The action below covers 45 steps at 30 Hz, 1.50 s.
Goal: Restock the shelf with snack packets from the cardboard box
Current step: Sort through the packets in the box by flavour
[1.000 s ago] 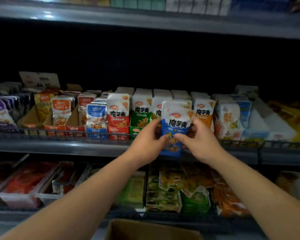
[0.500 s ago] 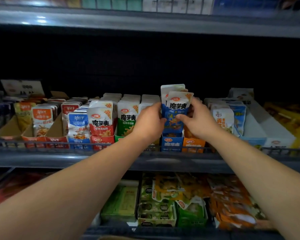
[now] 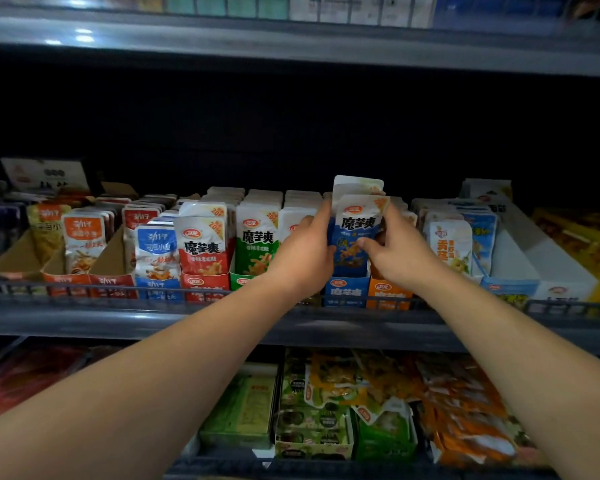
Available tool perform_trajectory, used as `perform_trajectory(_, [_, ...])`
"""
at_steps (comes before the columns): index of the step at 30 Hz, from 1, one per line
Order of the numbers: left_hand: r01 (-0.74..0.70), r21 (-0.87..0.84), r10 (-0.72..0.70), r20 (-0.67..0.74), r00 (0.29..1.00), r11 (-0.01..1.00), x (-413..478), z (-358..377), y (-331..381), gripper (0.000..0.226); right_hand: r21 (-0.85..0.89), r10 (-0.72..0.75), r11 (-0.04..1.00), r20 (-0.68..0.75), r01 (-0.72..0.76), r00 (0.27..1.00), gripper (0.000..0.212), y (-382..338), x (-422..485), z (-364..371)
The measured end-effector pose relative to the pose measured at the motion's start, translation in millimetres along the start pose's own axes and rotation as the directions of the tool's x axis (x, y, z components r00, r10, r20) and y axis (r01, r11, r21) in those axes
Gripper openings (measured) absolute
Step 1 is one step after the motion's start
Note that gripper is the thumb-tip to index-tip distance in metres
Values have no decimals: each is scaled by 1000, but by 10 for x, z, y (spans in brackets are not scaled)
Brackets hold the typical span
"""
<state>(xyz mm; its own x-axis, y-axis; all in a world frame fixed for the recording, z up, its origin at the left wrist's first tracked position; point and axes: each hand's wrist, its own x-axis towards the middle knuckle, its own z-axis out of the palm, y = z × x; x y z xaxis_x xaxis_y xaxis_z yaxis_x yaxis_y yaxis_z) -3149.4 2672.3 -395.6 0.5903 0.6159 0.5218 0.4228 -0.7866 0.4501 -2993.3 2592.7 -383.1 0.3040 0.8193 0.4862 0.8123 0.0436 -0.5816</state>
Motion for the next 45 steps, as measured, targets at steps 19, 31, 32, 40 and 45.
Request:
perform_trajectory(19, [-11,74,20,-112,994,997,-194,47,-3,62,-22,97,995,18,-96,995,77,196,48,116])
perform_trajectory(31, [-18,348,66,-127,990,937,-623,74,-393,31,-197,111,975,30,-103,993,86,185,61,227])
perform_trajectory(32, [-20,333,66,-127,990,943,-625,56,-391,31,-180,112,978,22,-107,993,88,176,38,223])
perform_trajectory(40, [-26,252,72,-175,982,967,-868,-192,-436,31,-138,41,989,-144,-61,989,71,-14,-539,130])
perform_trajectory(45, [64,44,-55,-179,982,997,-1341,-265,-623,24,-69,3,998,-61,-7,998,38,-93,-1164,342])
